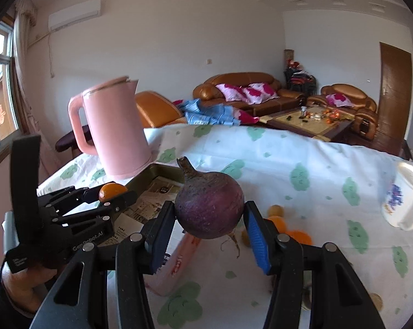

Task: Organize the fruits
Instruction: 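Lift the orange and beet and carry both toward the open tin box, then lower the orange and beet into the tin box and open both grippers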

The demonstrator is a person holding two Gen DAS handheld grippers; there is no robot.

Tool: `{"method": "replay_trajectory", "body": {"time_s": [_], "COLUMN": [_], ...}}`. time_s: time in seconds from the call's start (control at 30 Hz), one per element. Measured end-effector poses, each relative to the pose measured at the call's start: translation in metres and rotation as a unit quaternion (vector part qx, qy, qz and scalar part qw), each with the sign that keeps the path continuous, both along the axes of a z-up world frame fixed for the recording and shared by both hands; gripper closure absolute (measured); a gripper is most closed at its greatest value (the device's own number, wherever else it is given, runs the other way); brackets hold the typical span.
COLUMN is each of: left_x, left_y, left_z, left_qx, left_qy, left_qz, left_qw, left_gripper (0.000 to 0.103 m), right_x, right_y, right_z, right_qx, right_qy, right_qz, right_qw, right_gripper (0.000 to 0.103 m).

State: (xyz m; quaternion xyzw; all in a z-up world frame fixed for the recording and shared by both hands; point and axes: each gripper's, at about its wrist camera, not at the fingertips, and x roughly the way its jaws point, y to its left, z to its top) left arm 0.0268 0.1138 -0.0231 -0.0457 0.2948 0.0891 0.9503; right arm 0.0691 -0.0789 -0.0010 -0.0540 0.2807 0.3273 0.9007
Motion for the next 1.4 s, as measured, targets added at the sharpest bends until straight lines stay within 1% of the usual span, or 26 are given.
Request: {"method": "replay_trajectory", "body": {"time_s": [0.2, 0.4, 0.63, 1.0, 1.4], "left_x": [0.005, 0.011, 0.015, 0.016, 0.019], "left_y": [0.007, 0.011, 0.015, 0.019, 0.023], "left_z": [-0.007, -0.013, -0.018, -0.023, -0.027], "left_qx": [-0.001, -0.006, -0.01, -0.011, -0.025], "left_qy": [0.01, 0.02, 0.027, 0.037, 0.045], "left_qz": [0.0, 0.001, 0.002, 0.005, 0.004], "left_qw": [1.0, 0.9998, 0.9996, 0.9993, 0.9987], "left_gripper": [0.064, 0.064, 0.064, 0.064, 0.063], "right_x": [0.01, 0.014, 0.018, 0.014, 0.015], "right_y": [0.028, 0.046, 0.054, 0.065, 0.071], "right_z": [-0.014, -0.029, -0.038, -0.044, -0.047], "right_qx": [-0.008, -0.023, -0.027, -0.041, -0.048], "right_qy": [0.015, 0.028, 0.039, 0.033, 0.02], "right_qz": [0.027, 0.05, 0.056, 0.064, 0.062], "right_qw": [0.999, 0.998, 0.997, 0.997, 0.997], "right_gripper": [0.05, 0.049, 0.049, 0.049, 0.05]}}
